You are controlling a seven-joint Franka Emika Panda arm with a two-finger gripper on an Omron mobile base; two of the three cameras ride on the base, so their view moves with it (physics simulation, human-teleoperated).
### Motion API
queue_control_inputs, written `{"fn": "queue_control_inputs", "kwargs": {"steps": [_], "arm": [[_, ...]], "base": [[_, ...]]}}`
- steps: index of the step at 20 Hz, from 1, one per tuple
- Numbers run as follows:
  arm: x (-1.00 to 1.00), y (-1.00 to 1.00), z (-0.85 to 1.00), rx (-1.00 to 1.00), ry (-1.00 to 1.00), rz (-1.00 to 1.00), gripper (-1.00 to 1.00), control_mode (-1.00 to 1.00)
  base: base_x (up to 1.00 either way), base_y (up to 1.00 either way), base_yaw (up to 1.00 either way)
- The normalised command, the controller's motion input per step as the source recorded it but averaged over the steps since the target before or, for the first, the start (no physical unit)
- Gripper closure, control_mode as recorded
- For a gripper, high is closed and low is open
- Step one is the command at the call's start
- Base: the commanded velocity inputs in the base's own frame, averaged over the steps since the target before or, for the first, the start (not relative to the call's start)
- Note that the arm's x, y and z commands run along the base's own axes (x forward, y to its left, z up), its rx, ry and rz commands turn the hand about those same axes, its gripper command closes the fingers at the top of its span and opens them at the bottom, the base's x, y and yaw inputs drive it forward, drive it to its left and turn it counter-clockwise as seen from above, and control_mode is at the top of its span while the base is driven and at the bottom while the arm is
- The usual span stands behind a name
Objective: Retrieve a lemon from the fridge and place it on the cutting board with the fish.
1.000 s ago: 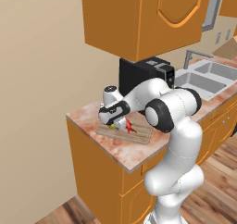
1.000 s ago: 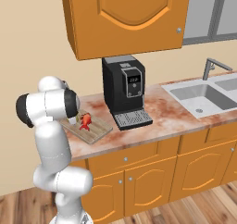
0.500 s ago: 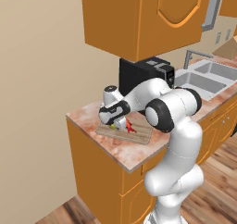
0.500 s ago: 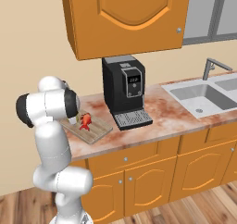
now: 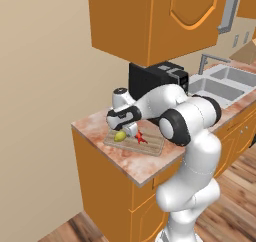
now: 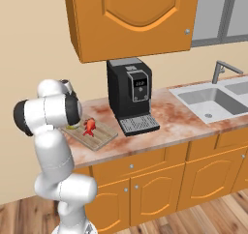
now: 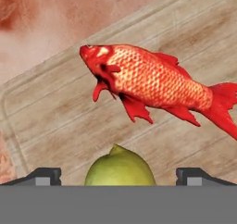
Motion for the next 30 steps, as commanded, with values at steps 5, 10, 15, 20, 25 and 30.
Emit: {"fn": "queue_control_inputs", "kwargs": {"steps": [5, 10, 15, 20, 25, 30], "arm": [[-0.21, -0.01, 0.38, 0.00, 0.02, -0.01, -1.00, -1.00], [-0.42, 0.00, 0.12, 0.00, 0.00, 0.00, -1.00, -1.00], [-0.87, -0.25, 0.11, 0.00, -0.09, 0.07, -1.00, -1.00], [-1.00, -0.96, 0.42, 0.01, -0.15, 0.15, -1.00, -1.00], [-1.00, -0.98, 0.60, 0.05, -0.10, 0.19, -1.00, -1.00], [-1.00, -0.98, 0.52, 0.07, -0.08, 0.26, -1.00, -1.00]], "base": [[0.00, 0.00, 0.00], [0.00, 0.00, 0.00], [0.00, 0.00, 0.00], [0.00, 0.00, 0.00], [0.00, 0.00, 0.00], [0.00, 0.00, 0.00]]}}
